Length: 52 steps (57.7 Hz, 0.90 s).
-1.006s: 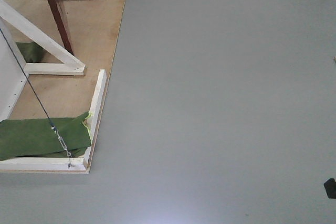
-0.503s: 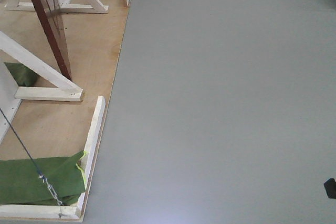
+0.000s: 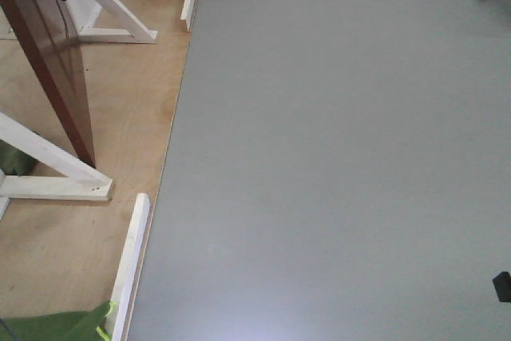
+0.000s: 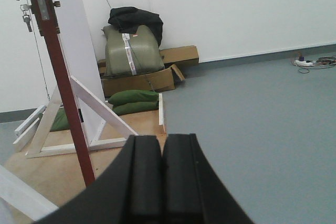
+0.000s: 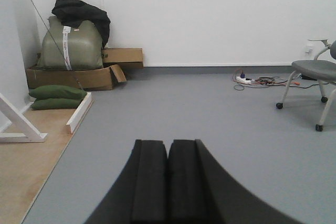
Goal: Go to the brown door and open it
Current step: 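Continue driving forward, bringing the brown door alongside the left arm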
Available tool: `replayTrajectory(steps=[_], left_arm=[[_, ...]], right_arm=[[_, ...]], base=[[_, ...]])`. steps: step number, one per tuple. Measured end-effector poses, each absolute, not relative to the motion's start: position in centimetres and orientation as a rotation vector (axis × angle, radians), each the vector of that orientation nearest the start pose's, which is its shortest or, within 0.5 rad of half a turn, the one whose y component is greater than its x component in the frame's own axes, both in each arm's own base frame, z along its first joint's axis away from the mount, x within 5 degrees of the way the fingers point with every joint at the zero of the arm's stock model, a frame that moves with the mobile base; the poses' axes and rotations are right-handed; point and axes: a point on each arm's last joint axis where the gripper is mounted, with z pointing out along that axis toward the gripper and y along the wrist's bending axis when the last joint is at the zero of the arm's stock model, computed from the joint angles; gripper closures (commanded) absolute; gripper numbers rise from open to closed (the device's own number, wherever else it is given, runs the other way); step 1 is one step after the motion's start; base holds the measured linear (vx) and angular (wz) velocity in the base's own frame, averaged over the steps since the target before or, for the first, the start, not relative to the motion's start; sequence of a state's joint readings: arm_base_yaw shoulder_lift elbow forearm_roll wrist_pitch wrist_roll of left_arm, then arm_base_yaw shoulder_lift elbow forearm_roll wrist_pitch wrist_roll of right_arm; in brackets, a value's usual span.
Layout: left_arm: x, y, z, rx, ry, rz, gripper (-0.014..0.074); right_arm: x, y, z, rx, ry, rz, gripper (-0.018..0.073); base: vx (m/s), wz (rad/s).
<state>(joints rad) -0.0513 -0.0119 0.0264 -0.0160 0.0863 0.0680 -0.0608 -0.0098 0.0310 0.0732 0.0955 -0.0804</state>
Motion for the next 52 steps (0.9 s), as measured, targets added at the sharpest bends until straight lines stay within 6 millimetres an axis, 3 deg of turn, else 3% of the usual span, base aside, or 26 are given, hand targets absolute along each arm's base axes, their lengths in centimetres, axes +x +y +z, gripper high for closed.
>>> replayTrajectory(steps=[52], left_arm=[[5.66,-0.3,19.71,0.083,1.582,0.0,0.06]], right_arm=[[5.69,-0.28,19.46,0.037,1.6,-0.047,0.0559]], base=[[0.37,0.0]])
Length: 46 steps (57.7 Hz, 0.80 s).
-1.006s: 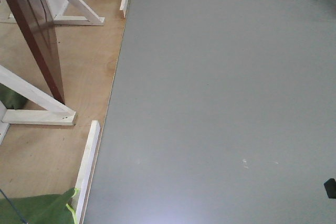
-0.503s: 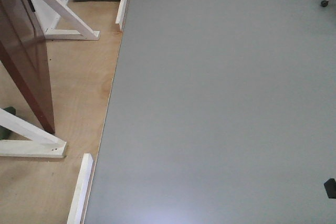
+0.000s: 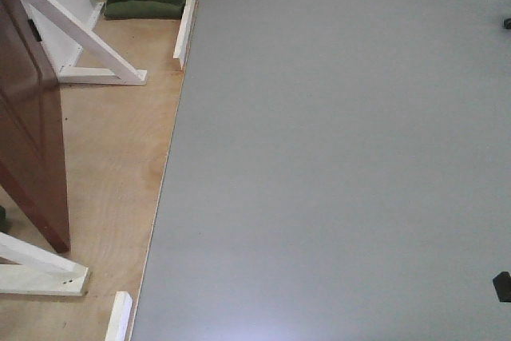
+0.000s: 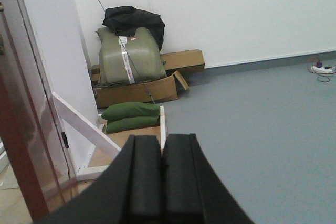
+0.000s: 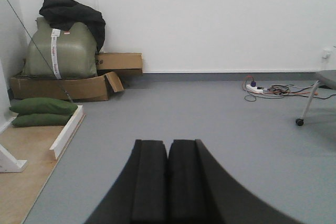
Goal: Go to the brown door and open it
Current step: 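Continue driving forward, bringing the brown door alongside the left arm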
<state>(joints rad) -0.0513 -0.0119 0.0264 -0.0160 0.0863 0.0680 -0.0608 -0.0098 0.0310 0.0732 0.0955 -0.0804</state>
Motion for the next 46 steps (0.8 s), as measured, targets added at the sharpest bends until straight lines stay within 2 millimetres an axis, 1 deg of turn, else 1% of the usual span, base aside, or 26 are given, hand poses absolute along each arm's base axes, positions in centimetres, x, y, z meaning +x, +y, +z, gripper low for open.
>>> replayTrajectory(steps=[26,46], left_arm=[[5.66,-0.3,19.71,0.083,1.582,0.0,0.06],[5.66,-0.3,19.71,0.083,1.582,0.0,0.06]], right_arm=[[5.69,-0.28,19.46,0.037,1.6,-0.047,0.0559],[5.69,-0.28,19.46,0.037,1.6,-0.047,0.0559]], base=[[0.32,0.0],[0.25,0.02]])
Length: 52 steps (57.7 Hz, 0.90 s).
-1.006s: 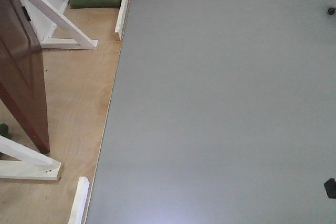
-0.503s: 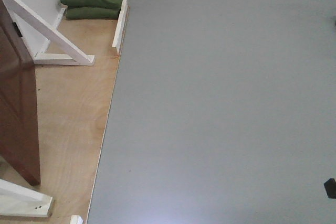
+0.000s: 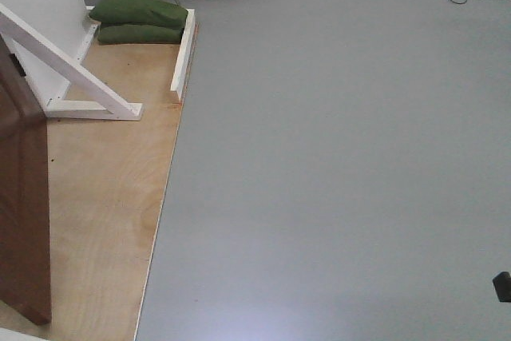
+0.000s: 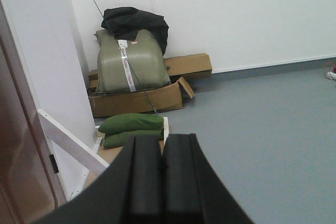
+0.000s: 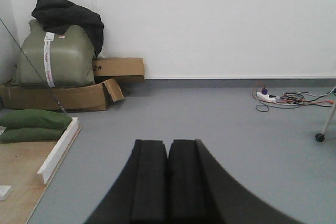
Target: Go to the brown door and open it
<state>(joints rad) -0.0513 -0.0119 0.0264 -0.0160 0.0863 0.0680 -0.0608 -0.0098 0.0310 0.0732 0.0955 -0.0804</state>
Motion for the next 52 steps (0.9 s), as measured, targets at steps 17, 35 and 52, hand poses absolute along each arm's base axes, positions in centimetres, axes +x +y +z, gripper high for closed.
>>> replayTrajectory(steps=[17,35,52], left_arm=[[5.66,-0.3,19.71,0.083,1.582,0.0,0.06],[5.66,-0.3,19.71,0.083,1.582,0.0,0.06],[5.66,-0.3,19.71,0.083,1.582,0.0,0.06]], right_arm=[[5.69,-0.28,19.46,0.037,1.6,-0.047,0.0559],[5.69,-0.28,19.46,0.037,1.6,-0.047,0.0559],[5.69,-0.28,19.46,0.037,1.6,-0.047,0.0559]], base=[[0.16,0.01],[0.08,0.02],[0.02,0.0]])
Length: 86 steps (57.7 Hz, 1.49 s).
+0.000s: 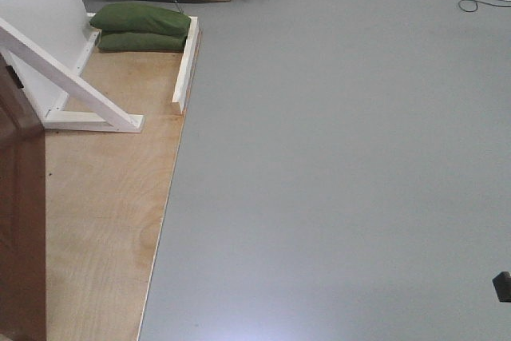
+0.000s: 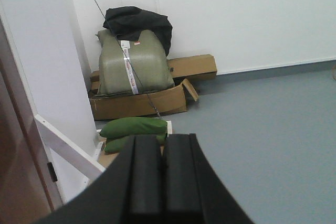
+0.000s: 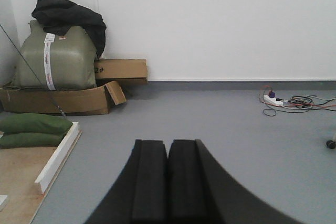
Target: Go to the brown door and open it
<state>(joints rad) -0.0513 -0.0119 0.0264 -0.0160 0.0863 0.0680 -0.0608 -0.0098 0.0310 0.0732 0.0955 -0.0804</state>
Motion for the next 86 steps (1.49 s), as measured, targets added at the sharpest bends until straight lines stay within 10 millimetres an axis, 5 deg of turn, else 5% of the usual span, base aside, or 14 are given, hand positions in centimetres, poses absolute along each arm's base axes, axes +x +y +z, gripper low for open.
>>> replayTrajectory(steps=[39,59,75,86], left_arm=[[5.5,-0.3,20.4,0.052,1.573,-0.036,0.06],[3.2,1.1,37.0,-0.322,1.031,-0.113,0.06],[6.6,4.7,48.0,-0.549,0.797,0.084,0.06],[9.5,7.9,51.7,-0.838,0.658,0.203,0.06]], right_arm=[[5.7,-0.3,19.5,0.037,1.6,-0.047,0.0559],[5.7,-0.3,19.5,0.037,1.6,-0.047,0.0559],[5.7,-0.3,19.5,0.037,1.6,-0.047,0.0559],[5.7,-0.3,19.5,0.037,1.6,-0.047,0.0559]], base=[[0.0,0.0],[0.0,0.0],[0.0,0.0],[0.0,0.0]])
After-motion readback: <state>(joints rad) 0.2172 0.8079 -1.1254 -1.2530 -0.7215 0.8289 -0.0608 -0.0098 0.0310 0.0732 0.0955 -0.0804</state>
